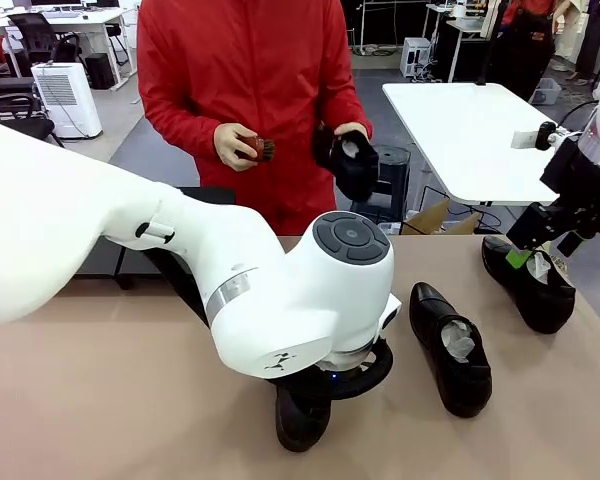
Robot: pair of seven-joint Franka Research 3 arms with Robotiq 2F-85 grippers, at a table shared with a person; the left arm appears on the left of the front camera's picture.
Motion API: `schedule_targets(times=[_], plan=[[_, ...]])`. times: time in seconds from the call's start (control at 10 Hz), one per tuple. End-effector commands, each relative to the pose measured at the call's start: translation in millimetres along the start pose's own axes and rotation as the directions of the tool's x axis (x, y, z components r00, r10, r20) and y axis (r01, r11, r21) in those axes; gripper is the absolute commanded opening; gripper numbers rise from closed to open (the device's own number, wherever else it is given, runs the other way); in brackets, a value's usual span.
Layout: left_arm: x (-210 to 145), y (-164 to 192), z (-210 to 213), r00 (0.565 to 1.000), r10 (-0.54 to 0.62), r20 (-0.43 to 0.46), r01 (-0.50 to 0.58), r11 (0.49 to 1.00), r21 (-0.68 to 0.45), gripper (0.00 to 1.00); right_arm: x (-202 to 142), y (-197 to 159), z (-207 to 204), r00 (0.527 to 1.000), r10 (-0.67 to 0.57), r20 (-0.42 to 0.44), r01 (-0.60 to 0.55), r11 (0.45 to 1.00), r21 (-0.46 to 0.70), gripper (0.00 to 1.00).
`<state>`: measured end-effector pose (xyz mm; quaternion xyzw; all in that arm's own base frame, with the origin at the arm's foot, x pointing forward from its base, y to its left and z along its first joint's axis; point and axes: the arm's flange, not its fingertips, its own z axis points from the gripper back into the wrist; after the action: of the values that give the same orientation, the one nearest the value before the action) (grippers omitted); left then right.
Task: Organize the shoes by placing them on the stand.
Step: Place the Shoe from the middle of the table onto the Shoes Stand.
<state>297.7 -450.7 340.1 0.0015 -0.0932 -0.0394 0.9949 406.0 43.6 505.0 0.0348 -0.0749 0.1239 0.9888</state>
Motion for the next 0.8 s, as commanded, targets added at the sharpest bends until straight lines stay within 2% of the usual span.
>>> schedule_targets(times=[0.0, 0.2, 0.3, 0.5, 0.7], plan=[[-2, 0, 3, 1.0, 0.026, 0.007, -0.026, 1.0, 0.006, 0.0, 1, -1, 2, 1.0, -0.004, 0.002, 0.004, 1.0, -0.006, 1.0], [-3, 4, 20, 1.0, 0.018, -0.004, -0.018, 1.0, -0.023, 0.0, 1, -1, 2, 1.0, -0.004, 0.002, 0.004, 1.0, -0.006, 1.0], [-8, 10, 54, 0.999, 0.019, 0.037, -0.015, 0.995, -0.101, 0.0, 1, -1, 2, 1.0, -0.004, 0.002, 0.004, 1.0, -0.006, 1.0], [-20, 36, 110, 0.99, 0.024, 0.137, 0.0, 0.984, -0.179, 0.0, 1, -1, 2, 1.0, -0.004, 0.002, 0.004, 1.0, -0.006, 1.0], [-33, 75, 151, 0.964, 0.031, 0.262, 0.017, 0.984, -0.176, 0.0, 1, -1, 2, 1.0, -0.004, 0.002, 0.004, 1.0, -0.006, 1.0]])
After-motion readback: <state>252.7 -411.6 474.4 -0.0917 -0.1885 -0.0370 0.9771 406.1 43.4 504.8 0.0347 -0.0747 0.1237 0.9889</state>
